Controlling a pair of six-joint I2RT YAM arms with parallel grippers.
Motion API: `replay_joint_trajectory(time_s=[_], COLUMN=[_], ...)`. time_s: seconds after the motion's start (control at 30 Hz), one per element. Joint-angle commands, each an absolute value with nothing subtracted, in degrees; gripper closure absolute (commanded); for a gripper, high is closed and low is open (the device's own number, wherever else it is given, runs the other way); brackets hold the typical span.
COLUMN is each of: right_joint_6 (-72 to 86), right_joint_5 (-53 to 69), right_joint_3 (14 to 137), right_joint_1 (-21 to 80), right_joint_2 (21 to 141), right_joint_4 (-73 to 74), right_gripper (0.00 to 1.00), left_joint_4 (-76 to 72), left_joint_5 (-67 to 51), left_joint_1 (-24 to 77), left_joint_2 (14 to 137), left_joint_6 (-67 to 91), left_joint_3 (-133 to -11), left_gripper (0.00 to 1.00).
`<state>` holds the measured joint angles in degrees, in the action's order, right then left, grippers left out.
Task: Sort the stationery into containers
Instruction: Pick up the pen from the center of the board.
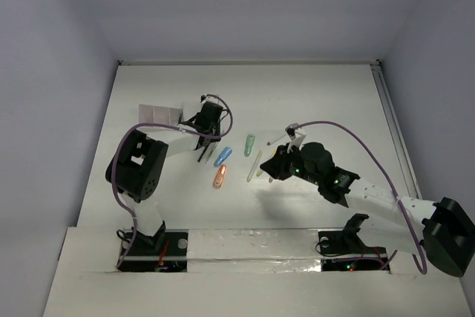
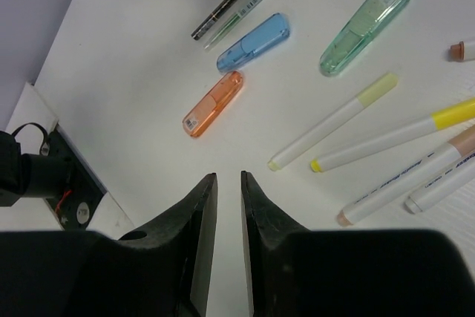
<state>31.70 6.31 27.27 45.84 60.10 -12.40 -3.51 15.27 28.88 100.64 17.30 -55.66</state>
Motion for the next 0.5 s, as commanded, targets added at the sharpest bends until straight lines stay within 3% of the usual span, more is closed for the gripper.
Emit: replay_joint_trajectory(time_s=[0.0, 0.17, 0.33, 0.47], right_joint_6=[30.76, 30.85, 30.85, 30.94], right_joint_5=[7.21, 7.12, 7.38, 7.38], right_joint_3=[28.48, 28.39, 28.3, 28.13], right_joint_1=[46.23, 46.23, 46.23, 46.23], right_joint_2=[59.41, 58.97, 58.8, 58.89], right_joint_4=[-14.85, -14.85, -14.85, -15.03], right_gripper=[0.75, 0.75, 0.75, 0.75], left_joint_4=[-2.81, -2.2, -1.06, -0.7], left_joint_5=[16.35, 17.05, 21.08, 23.37], left_joint_1=[29.18, 29.18, 29.18, 29.18], left_joint_2=[101.68, 103.97, 105.47, 103.9], left_joint_6=[16.09, 15.21, 14.77, 14.94], left_joint_3=[-58.01, -59.5, -60.03, -59.59], left_gripper=[0.72, 0.76, 1.0, 1.0])
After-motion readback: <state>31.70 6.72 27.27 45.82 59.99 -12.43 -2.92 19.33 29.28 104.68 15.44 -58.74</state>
